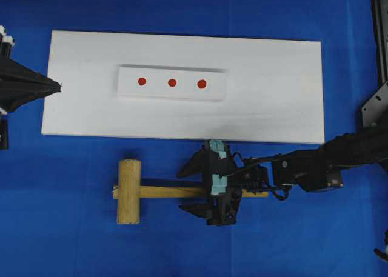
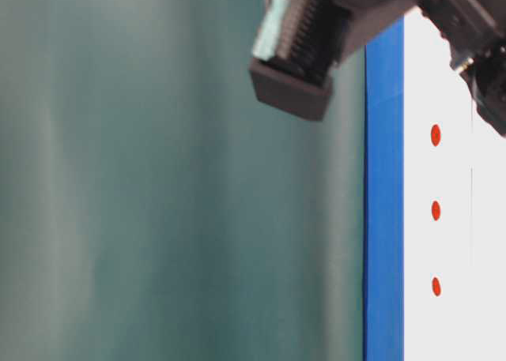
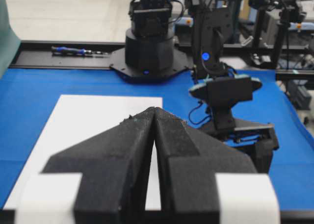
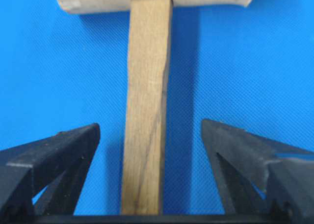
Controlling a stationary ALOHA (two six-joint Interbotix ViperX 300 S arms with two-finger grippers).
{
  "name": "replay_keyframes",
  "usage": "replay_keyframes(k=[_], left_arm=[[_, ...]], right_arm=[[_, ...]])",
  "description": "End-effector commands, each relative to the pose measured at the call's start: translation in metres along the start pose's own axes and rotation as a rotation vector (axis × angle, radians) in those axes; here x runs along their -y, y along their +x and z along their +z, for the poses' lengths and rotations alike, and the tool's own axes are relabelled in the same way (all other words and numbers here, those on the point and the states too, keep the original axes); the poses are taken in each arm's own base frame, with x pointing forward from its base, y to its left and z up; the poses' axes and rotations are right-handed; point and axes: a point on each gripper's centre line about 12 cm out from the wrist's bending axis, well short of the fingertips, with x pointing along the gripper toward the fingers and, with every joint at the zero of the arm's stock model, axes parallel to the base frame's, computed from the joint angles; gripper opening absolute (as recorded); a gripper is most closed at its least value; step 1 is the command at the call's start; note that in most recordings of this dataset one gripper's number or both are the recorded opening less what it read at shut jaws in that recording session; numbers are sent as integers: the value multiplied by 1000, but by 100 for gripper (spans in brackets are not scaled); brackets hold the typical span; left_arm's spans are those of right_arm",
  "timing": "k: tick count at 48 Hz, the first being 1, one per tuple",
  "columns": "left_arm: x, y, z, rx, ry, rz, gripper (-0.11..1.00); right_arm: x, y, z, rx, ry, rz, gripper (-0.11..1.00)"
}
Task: Hit the mark with a hammer.
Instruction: 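Lift the mallet with the right gripper and carry it over the board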
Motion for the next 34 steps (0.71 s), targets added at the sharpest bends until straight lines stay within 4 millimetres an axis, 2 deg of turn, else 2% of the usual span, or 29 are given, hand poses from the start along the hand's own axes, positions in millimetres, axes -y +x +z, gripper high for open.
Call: replay_keyframes(k=[1, 4, 6, 13, 18, 24, 34], left_arm=[[0, 1, 4, 12, 0, 0, 0], [0, 1, 4, 12, 0, -2, 0], [0, 1, 4, 11, 0, -2, 0], [0, 1, 3, 11, -2, -1, 0], [0, 1, 3, 11, 0, -2, 0], [0, 1, 3, 8, -2, 0, 0], [0, 1, 3, 9, -2, -2, 0]], right_arm=[[-6, 2, 10, 22, 8, 13, 87], [-8, 2, 11, 24, 1, 17, 83], [-9, 2, 11, 25, -2, 19, 77], [-9, 2, 11, 22, -6, 20, 33], [-10, 2, 12, 26, -5, 22, 10], [-12, -1, 19, 42, -1, 29, 10], [-22, -22, 49, 111, 0, 62, 10]])
